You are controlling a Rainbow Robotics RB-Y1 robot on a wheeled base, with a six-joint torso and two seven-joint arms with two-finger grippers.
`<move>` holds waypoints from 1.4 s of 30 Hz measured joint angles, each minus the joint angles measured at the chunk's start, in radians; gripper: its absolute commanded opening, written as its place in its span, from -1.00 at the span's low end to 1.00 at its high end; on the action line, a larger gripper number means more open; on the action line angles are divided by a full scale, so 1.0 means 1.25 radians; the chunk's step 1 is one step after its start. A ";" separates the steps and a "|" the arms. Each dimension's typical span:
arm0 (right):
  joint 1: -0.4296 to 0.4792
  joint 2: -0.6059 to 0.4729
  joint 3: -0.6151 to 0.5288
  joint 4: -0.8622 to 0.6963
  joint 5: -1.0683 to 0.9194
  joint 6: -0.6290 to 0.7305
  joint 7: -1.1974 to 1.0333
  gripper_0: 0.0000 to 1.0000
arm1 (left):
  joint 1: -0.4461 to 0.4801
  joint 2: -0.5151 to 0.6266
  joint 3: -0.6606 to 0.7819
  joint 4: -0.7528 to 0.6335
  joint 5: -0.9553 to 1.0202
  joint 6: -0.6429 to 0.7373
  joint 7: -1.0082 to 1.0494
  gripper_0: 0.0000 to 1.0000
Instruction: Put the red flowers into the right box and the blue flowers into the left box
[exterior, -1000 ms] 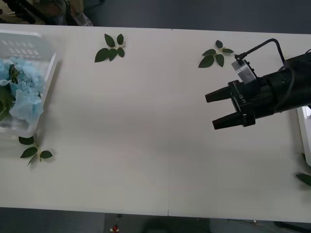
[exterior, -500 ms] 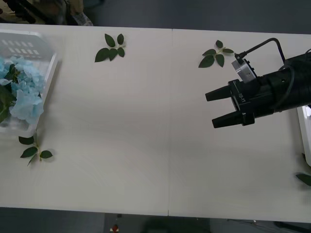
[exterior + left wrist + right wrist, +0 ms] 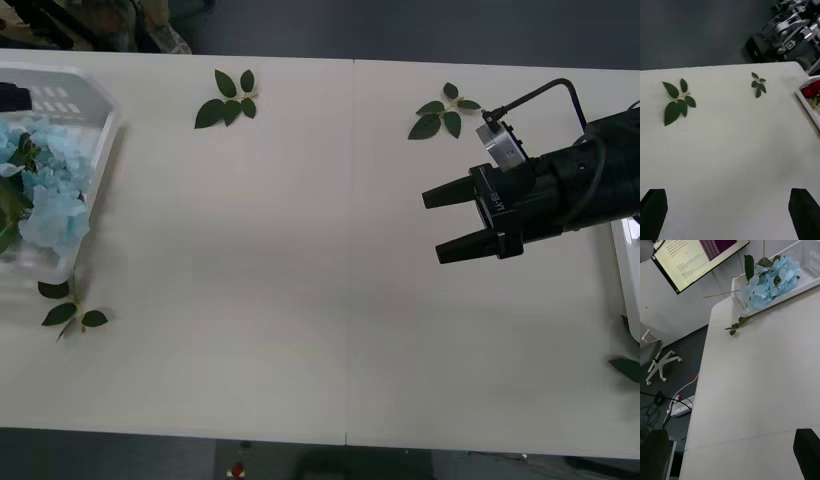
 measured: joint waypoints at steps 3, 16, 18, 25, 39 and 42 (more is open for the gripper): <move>0.000 0.000 0.000 0.000 0.000 0.000 0.000 0.93 | 0.052 -0.123 0.000 -0.057 -0.001 -0.042 -0.001 0.89; 0.000 0.003 0.000 0.000 0.002 0.000 0.000 0.93 | 0.166 -0.435 0.000 -0.292 -0.240 -0.032 -0.221 0.89; 0.000 0.003 0.000 0.000 0.002 0.000 0.000 0.94 | 0.166 -0.463 -0.002 -0.317 -0.242 -0.031 -0.249 0.88; 0.000 0.003 0.000 0.000 0.002 0.000 0.000 0.95 | 0.166 -0.529 -0.060 -0.341 -0.185 -0.031 -0.289 0.89; 0.000 0.003 0.000 0.000 0.002 0.000 0.000 0.96 | 0.166 -0.565 -0.136 -0.343 -0.114 -0.025 -0.289 0.88; 0.000 0.003 0.000 0.000 0.002 0.000 0.000 0.95 | 0.166 -0.564 -0.136 -0.343 -0.099 -0.023 -0.289 0.89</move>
